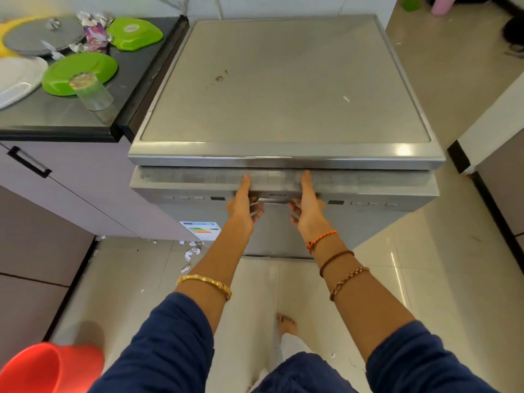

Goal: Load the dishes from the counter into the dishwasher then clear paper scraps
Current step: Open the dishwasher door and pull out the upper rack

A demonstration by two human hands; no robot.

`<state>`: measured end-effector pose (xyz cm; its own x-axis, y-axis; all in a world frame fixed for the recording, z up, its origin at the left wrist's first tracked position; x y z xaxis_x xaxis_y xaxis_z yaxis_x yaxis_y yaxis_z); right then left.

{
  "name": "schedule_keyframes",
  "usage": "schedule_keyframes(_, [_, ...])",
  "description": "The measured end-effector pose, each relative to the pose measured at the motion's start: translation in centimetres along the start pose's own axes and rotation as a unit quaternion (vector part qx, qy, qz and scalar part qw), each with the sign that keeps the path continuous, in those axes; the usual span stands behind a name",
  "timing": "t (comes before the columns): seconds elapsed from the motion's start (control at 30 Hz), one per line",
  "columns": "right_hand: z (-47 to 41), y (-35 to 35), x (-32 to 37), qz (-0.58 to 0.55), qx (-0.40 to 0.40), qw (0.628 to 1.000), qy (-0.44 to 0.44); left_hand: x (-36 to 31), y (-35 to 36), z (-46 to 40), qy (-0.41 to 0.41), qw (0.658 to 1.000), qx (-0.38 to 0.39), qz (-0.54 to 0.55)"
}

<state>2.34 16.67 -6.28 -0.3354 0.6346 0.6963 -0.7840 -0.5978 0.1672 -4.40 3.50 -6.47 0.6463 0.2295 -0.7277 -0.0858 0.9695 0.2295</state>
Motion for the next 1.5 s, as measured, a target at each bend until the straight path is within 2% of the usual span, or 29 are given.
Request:
schedule_keyframes(0.13, [2.7, -2.5, -2.9, -0.009, -0.036, 0.999, -0.004, 1.8, -3.2, 2.5, 0.001, 0.998, -0.020, -0.051])
schedule_keyframes(0.27, [6.1, -7.4, -5.3, 0.036, -0.210, 0.976, -0.055, 3.1, -7.5, 5.6, 0.043, 0.983, -0.116, -0.135])
schedule_keyframes(0.33, [8.4, -9.1, -6.1, 0.117, -0.295, 0.944, -0.088, 3.9, -9.9, 8.0, 0.034, 0.954, -0.198, -0.224])
schedule_keyframes(0.37, [9.3, -9.7, -6.1, 0.158, -0.325, 0.925, -0.119, 3.6, -10.8, 9.1, 0.064, 0.934, -0.230, -0.265])
schedule_keyframes(0.43, [11.2, -10.5, -5.6, 0.250, -0.355, 0.875, -0.215, 2.2, -11.9, 10.7, 0.210, 0.891, -0.250, -0.316])
schedule_keyframes(0.5, [12.3, -10.4, -4.8, 0.380, -0.332, 0.809, -0.302, 1.7, -11.9, 11.2, 0.326, 0.827, -0.210, -0.408])
schedule_keyframes(0.53, [12.3, -10.0, -4.5, 0.446, -0.301, 0.777, -0.326, 1.9, -11.6, 11.0, 0.336, 0.801, -0.175, -0.464])
schedule_keyframes(0.6, [11.7, -8.9, -4.5, 0.595, -0.229, 0.697, -0.328, 2.5, -11.0, 10.3, 0.313, 0.746, -0.105, -0.578])
schedule_keyframes(0.67, [11.1, -7.6, -5.0, 0.737, -0.173, 0.581, -0.299, 3.5, -10.3, 9.8, 0.272, 0.689, -0.049, -0.670])
schedule_keyframes(0.7, [10.8, -7.1, -5.4, 0.780, -0.149, 0.538, -0.282, 4.2, -10.0, 9.5, 0.244, 0.664, -0.025, -0.706])
schedule_keyframes(0.8, [9.9, -5.2, -8.0, 0.845, -0.079, 0.463, -0.256, 7.1, -10.6, 8.1, 0.149, 0.579, 0.029, -0.801])
schedule_keyframes(0.9, [9.3, -4.4, -12.6, 0.897, 0.010, 0.387, -0.215, 10.3, -12.5, 7.6, 0.091, 0.515, 0.064, -0.850])
schedule_keyframes(0.97, [8.8, -4.9, -16.1, 0.915, 0.072, 0.345, -0.196, 12.8, -14.0, 7.8, 0.085, 0.490, 0.075, -0.864])
schedule_keyframes(1.0, [8.4, -5.6, -17.9, 0.918, 0.099, 0.334, -0.192, 14.4, -15.0, 8.1, 0.084, 0.491, 0.080, -0.863])
schedule_keyframes(1.07, [8.2, -7.6, -21.6, 0.910, 0.140, 0.344, -0.182, 17.7, -16.9, 8.6, 0.090, 0.501, 0.096, -0.855])
schedule_keyframes(1.2, [7.9, -12.5, -32.1, 0.881, 0.197, 0.406, -0.138, 26.7, -22.6, 9.2, 0.044, 0.493, 0.111, -0.862])
schedule_keyframes(1.3, [5.6, -16.3, -41.2, 0.851, 0.215, 0.472, -0.081, 34.9, -27.4, 8.1, -0.003, 0.485, 0.141, -0.863])
schedule_keyframes(1.4, [2.9, -19.0, -48.6, 0.830, 0.243, 0.500, -0.044, 41.2, -30.9, 6.3, -0.055, 0.494, 0.174, -0.850])
schedule_keyframes(1.5, [0.1, -20.9, -54.2, 0.805, 0.240, 0.540, -0.039, 46.7, -33.3, 3.3, -0.071, 0.502, 0.179, -0.843])
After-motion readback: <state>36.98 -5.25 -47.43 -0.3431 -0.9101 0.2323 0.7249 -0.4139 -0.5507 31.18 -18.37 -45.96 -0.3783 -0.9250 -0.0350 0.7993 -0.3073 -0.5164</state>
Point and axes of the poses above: each hand's wrist, its own z-axis away from the middle knuckle, its own y-axis out of the palm, x = y × z, the point moved 8 cm from there along -z, towards the middle knuckle, and after that the axes turned 3 degrees about z, right-handed, at the moved point
